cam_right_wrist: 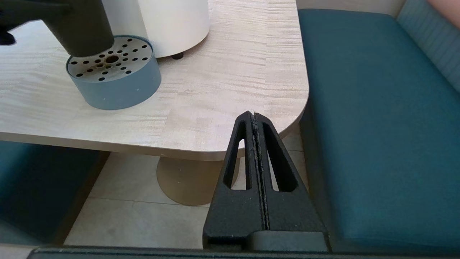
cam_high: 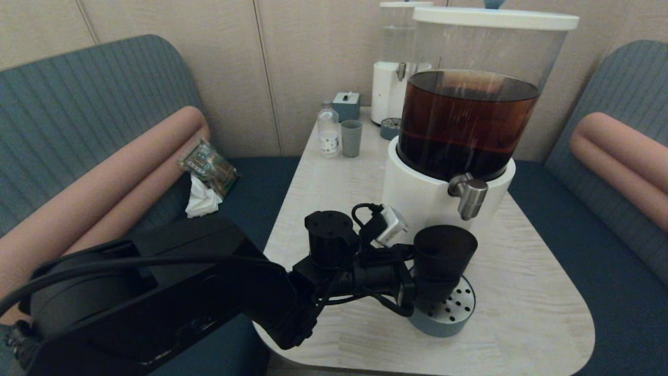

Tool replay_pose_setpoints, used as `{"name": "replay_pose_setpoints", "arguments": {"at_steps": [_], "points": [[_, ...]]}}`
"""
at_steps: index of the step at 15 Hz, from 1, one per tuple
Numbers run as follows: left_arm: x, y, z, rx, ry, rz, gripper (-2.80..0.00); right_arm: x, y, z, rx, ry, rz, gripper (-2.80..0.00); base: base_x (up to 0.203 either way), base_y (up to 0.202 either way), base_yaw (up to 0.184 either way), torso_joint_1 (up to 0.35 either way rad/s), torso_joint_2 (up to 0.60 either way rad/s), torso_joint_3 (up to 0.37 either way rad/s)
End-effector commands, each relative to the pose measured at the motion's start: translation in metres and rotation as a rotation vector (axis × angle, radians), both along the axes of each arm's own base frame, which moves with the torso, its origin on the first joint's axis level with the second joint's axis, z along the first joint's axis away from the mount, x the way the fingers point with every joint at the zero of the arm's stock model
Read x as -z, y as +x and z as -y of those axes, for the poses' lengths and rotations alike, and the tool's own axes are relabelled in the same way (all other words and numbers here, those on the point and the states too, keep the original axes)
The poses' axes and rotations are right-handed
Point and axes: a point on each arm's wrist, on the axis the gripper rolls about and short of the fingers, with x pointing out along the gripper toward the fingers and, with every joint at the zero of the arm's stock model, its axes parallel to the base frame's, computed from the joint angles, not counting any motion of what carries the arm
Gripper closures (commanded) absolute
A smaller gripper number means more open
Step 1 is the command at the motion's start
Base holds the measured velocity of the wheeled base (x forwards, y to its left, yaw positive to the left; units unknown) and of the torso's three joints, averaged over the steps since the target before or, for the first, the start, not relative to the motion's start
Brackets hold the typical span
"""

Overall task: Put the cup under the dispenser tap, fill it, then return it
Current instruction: Place it under the water dispenser

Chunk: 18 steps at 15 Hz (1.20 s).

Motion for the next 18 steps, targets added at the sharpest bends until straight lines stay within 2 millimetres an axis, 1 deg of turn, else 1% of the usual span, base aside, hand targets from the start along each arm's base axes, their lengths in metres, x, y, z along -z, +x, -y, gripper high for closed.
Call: {"name": "replay_pose_setpoints", "arguments": {"at_steps": [1,5,10,18], "points": [[0.007,0.002,0.002,0.005,0.004,-0.006,0.0,0.0,0.0,0.0,-0.001,0.0,-0.001,0.0,0.0,0.0,0.0,0.0,0.0,0.0],[0.008,0.009,0.008,0.002,-0.011,0.008,0.0,0.0,0.0,0.0,-0.001,0.0,-0.001,0.0,0.0,0.0,0.0,0.0,0.0,0.0],[0.017,0.017,0.015,-0.029,-0.018,0.016,0.0,0.0,0.0,0.0,-0.001,0.0,-0.001,0.0,0.0,0.0,0.0,0.0,0.0,0.0],[0.019,0.016,0.015,-0.057,-0.014,0.012,0.0,0.0,0.0,0.0,-0.001,0.0,-0.001,0.0,0.0,0.0,0.0,0.0,0.0,0.0]]}}
